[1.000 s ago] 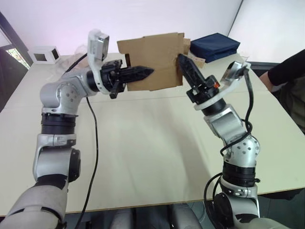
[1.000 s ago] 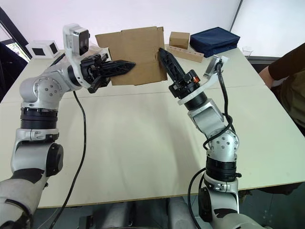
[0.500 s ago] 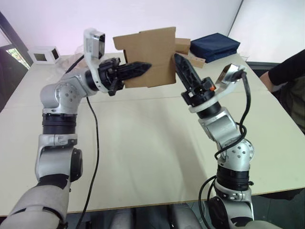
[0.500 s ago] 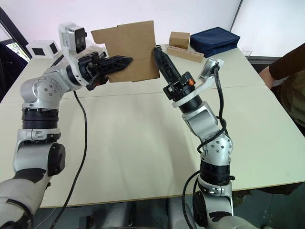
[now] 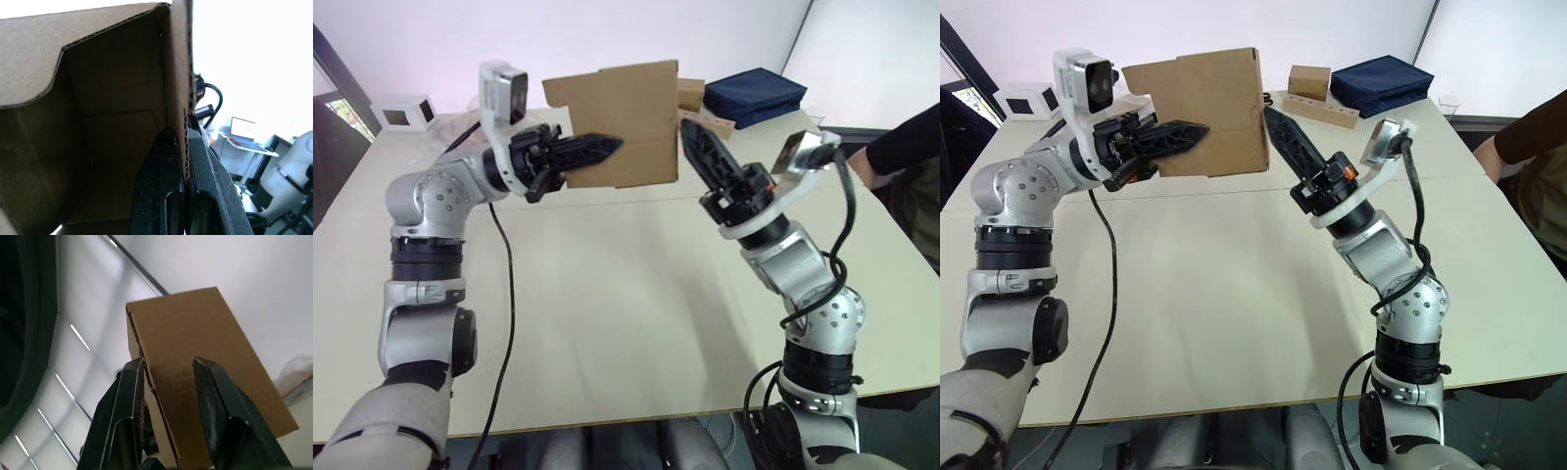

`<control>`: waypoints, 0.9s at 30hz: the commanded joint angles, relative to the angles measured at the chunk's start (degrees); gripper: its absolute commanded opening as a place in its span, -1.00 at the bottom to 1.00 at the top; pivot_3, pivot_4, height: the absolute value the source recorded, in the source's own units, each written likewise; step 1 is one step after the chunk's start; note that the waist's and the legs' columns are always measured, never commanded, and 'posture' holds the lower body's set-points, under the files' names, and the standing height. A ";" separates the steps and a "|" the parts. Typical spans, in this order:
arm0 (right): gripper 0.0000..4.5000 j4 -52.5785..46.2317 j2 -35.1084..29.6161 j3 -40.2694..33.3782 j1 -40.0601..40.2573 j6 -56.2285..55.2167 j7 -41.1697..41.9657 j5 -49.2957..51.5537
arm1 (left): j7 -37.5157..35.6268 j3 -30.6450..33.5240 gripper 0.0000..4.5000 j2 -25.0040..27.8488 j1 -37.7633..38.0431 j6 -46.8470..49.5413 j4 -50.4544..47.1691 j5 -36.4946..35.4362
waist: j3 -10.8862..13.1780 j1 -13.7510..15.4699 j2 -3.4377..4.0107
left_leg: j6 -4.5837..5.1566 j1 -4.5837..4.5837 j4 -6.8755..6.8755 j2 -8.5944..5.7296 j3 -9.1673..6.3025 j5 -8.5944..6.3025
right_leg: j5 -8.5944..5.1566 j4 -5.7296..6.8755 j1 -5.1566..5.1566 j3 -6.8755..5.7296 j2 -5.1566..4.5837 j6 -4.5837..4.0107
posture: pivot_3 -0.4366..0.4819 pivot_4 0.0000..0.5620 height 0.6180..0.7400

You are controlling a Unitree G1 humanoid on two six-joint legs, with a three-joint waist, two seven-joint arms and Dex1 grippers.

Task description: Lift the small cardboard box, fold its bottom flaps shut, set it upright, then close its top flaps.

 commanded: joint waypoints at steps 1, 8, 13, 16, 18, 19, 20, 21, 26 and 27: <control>-0.32 -1.58 0.17 -1.12 -0.14 -1.31 0.01 2.61 | 0.33 1.83 -1.00 0.55 -1.11 -0.03 -1.72 -1.79 | 0.00 -0.01 0.00 | 0.00 0.00 0.00 0.00 0.00 0.00 | 0.00 0.00 0.00 0.00 0.00 0.00 | -0.05 -0.47 1.00; -0.98 -0.82 1.84 -0.02 -0.11 -3.86 -0.57 -1.10 | 0.85 1.87 -1.00 0.21 -1.67 -0.36 -0.95 -2.28 | 0.00 0.01 0.00 | -0.02 0.00 0.00 0.00 0.00 0.01 | 0.00 0.00 0.00 0.00 0.00 0.00 | -0.05 -0.47 1.00; -0.98 -0.30 2.16 1.88 -0.65 -4.34 -0.06 -4.14 | 0.90 1.58 -1.00 0.12 -1.82 -0.34 -0.88 -2.29 | 0.00 -0.01 0.00 | -0.03 0.00 0.00 0.00 0.01 0.02 | 0.00 0.00 0.00 0.00 0.01 0.00 | -0.05 -0.47 1.00; -0.98 -1.07 2.08 4.27 -0.95 -3.30 1.00 -5.44 | 0.81 1.28 -1.00 0.06 -1.57 -0.47 -0.71 -2.00 | 0.00 -0.04 0.00 | -0.05 0.00 0.00 0.00 0.01 0.03 | 0.00 0.00 -0.01 0.00 0.01 0.00 | -0.05 -0.47 1.00; -0.98 -1.59 1.86 5.77 -0.93 -2.87 1.69 -6.60 | 0.82 1.11 -1.00 -0.04 -1.43 -0.52 -0.72 -1.86 | 0.00 -0.02 0.00 | -0.06 0.00 0.00 0.00 0.00 0.03 | 0.00 0.00 -0.01 0.00 0.01 0.00 | -0.05 -0.47 1.00; -0.98 -1.84 1.73 6.38 -0.95 -2.63 2.07 -6.92 | 0.91 1.01 -1.00 -0.13 -1.41 -0.43 -0.68 -1.81 | 0.00 0.06 0.00 | -0.06 0.00 0.00 0.00 0.00 0.03 | 0.00 0.00 -0.01 0.00 0.01 0.00 | -0.05 -0.47 1.00; -0.98 -2.23 1.40 7.24 -0.98 -2.15 2.60 -7.54 | 1.02 0.75 -1.00 -0.19 -1.31 -0.35 -0.64 -1.59 | 0.00 0.07 0.00 | -0.06 0.00 0.00 0.00 0.00 0.03 | 0.00 0.00 0.00 0.00 0.00 0.00 | -0.05 -0.47 1.00; -0.98 -2.51 1.19 7.77 -1.01 -1.86 2.90 -8.02 | 0.96 0.09 -1.00 -0.12 -1.03 -0.57 -0.80 -0.96 | 0.00 0.06 0.00 | -0.06 0.00 0.00 0.00 0.00 0.03 | 0.00 -0.01 0.00 0.00 0.00 0.00 | -0.05 -0.47 1.00; -0.98 -3.34 -0.44 8.74 -0.34 -0.44 3.90 -9.70 | 0.51 -1.02 -1.00 0.17 0.32 -0.24 -2.23 -0.31 | 0.00 -0.02 0.00 | -0.05 0.00 0.00 0.00 0.00 0.03 | 0.00 0.00 -0.01 0.00 0.01 0.00 | -0.05 -0.47 1.00; -0.98 -3.41 -0.63 8.80 -0.23 -0.28 4.02 -9.85 | 0.52 -0.99 -1.00 0.19 0.35 -0.18 -2.22 -0.29 | 0.00 -0.01 0.00 | -0.06 0.00 0.00 0.00 0.00 0.03 | 0.00 -0.01 -0.01 0.00 0.01 0.00 | -0.05 -0.47 1.00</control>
